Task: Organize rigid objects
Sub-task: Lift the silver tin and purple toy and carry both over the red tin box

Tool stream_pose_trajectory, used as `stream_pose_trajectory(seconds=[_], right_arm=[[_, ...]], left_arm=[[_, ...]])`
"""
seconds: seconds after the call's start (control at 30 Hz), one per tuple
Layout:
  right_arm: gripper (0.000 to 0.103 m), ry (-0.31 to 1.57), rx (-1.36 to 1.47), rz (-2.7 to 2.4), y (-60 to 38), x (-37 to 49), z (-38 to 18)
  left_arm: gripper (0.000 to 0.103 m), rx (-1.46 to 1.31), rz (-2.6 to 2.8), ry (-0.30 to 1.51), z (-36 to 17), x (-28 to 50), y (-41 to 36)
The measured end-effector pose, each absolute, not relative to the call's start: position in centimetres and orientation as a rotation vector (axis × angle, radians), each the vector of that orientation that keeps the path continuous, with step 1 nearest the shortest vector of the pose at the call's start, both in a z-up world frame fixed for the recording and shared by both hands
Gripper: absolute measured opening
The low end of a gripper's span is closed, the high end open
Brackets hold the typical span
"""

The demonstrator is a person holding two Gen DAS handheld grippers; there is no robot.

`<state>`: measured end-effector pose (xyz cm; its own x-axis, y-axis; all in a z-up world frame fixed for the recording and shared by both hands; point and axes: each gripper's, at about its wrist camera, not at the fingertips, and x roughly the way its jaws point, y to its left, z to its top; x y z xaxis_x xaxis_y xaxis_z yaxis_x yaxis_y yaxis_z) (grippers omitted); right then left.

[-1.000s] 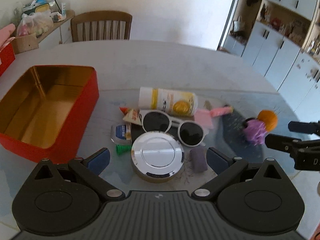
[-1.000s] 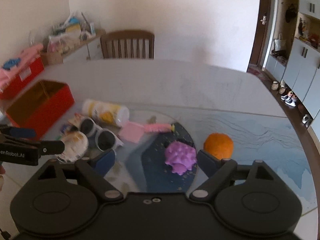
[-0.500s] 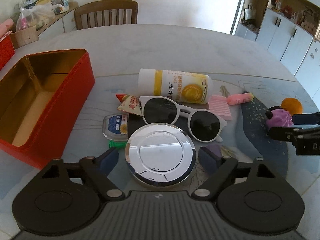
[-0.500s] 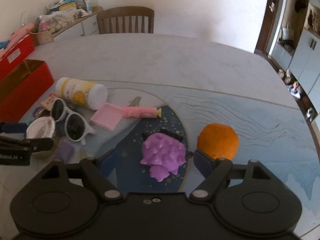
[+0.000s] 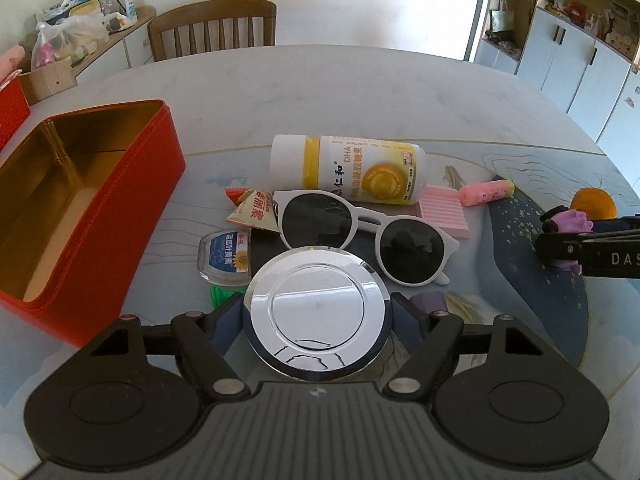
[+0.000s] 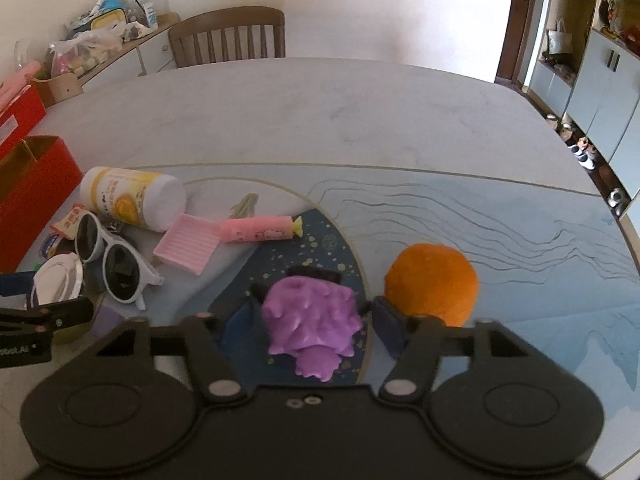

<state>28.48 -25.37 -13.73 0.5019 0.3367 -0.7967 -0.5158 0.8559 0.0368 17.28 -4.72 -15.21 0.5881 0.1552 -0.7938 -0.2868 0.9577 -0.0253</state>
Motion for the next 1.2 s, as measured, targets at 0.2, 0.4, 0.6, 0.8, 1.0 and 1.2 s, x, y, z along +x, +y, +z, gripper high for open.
stream_pose_trajectory(seconds=[0.2,0.4,0.6,0.8,1.0,1.2], right_arm=[[0.054,0.893,-0.235,0.547,-25.4,27.7,-13.2],[0.054,0.874,-0.233,0.561,-25.8,26.6,-12.6],[0.054,0.834,-0.217,0.581,-25.6,25.0,-10.5],[0.054,0.782,-0.215,0.633,-23.9,23.1,-7.5],[0.054,0.744,-0.242,0.707,-20.5,21.6,-5.2],[0.054,0.698,-0.274,0.775,-15.6,20.5,-3.6]], left_arm=[[0.077,-0.175,0.265,0.901,-14.9,16.9,-4.6],[0.077,-0.19,0.259,0.884,-14.2,15.7,-4.5],[0.077,-0.21,0.25,0.849,-12.5,14.3,-3.8],[0.077,-0.2,0.228,0.805,-9.6,13.0,-2.8],[0.077,-0.18,0.216,0.747,-6.5,12.0,-0.6],[0.077,-0.179,0.244,0.71,-4.5,11.5,3.3]])
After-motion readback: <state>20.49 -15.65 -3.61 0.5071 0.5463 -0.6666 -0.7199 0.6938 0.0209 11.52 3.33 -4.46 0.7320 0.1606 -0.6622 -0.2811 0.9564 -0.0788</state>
